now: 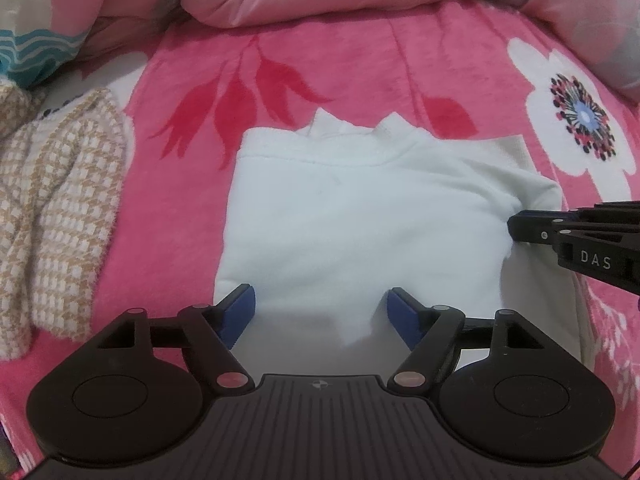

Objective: Fold clothes

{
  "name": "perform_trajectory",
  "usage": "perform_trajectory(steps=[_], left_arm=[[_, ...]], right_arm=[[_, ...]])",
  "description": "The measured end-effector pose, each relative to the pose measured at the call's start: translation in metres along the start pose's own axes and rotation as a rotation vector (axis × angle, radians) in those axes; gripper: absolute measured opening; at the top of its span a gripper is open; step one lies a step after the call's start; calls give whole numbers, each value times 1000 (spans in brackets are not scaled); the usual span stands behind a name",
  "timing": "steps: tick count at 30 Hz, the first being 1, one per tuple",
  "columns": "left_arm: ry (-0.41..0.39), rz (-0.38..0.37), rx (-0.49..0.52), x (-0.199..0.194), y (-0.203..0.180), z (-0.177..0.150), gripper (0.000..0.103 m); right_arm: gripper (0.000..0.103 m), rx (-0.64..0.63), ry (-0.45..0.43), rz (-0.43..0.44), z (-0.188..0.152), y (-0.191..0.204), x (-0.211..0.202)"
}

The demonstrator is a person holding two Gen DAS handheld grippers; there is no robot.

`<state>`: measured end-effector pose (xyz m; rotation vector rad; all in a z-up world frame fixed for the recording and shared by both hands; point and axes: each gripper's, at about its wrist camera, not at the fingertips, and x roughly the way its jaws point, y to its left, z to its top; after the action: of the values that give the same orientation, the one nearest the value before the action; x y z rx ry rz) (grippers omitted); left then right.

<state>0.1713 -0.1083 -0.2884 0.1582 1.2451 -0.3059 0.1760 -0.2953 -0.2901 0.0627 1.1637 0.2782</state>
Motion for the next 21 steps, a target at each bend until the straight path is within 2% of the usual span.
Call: perform_trajectory(steps=[7,13,17,21], left_arm=[[10,10,1,0,0,0,80],[17,29,-5,0,-1,0,84],[23,59,-9,2,0,0,95],[38,56,-36,5,6,-1,97]], right_arm=[[5,-28,8,-35,2,8,1],[5,-20,10,-7,3,2,1],[5,-15,4,4,1,0,1],[5,-14,11,3,2,1,2]])
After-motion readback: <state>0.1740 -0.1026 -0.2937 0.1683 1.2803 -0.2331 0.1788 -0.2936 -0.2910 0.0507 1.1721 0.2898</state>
